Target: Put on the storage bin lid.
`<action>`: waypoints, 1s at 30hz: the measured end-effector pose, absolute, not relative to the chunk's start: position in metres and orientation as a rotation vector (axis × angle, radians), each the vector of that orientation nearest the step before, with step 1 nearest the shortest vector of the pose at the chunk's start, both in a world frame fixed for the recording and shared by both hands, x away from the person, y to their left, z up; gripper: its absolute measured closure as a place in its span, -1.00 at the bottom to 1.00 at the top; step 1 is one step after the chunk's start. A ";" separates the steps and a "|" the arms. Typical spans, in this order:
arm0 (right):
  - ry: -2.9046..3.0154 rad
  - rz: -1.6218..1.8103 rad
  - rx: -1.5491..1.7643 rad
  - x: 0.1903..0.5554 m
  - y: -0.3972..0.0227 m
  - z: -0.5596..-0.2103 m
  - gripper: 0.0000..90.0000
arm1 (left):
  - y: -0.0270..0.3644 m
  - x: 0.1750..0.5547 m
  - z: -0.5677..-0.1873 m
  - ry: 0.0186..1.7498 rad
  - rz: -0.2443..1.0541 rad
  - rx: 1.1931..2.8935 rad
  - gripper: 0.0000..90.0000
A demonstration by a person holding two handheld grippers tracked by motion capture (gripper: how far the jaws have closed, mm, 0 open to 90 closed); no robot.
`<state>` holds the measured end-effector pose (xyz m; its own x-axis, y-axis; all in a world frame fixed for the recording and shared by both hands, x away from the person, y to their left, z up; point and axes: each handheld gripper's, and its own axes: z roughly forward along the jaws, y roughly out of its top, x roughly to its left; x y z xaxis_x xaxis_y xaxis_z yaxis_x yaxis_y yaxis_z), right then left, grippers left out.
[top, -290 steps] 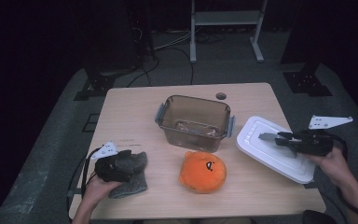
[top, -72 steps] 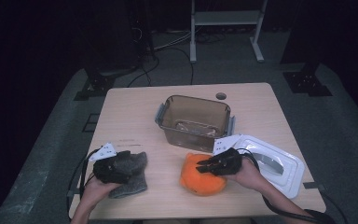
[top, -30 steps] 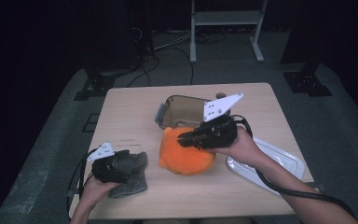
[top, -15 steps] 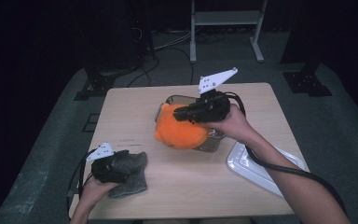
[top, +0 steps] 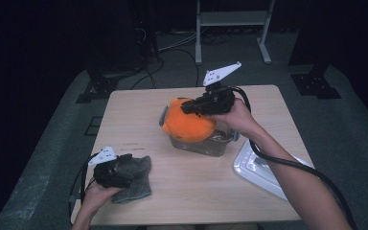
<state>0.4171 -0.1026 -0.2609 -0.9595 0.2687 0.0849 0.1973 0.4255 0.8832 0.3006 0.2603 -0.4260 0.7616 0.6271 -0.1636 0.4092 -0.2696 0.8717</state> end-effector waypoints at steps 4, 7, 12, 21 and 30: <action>2.588 1.592 0.451 0.424 -0.105 -0.264 0.80 | 0.261 0.301 -0.426 0.791 0.256 1.903 -0.80; 2.576 1.575 0.473 0.430 -0.108 -0.267 0.80 | 0.261 0.301 -0.426 0.789 0.255 1.903 -0.80; 2.574 1.554 0.503 0.442 -0.111 -0.274 0.80 | 0.261 0.301 -0.426 0.789 0.253 1.906 -0.80; 2.565 1.528 0.558 0.460 -0.116 -0.290 0.80 | 0.261 0.301 -0.427 0.791 0.251 1.906 -0.80; 2.567 1.514 0.602 0.472 -0.117 -0.305 0.80 | 0.260 0.300 -0.427 0.789 0.245 1.908 -0.80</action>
<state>0.4722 -0.1174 -0.3051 -0.9166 0.3841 0.1112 0.2831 0.4271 0.8587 0.3005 0.2599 -0.4271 0.7652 0.6208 -0.1704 0.4145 -0.2726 0.8682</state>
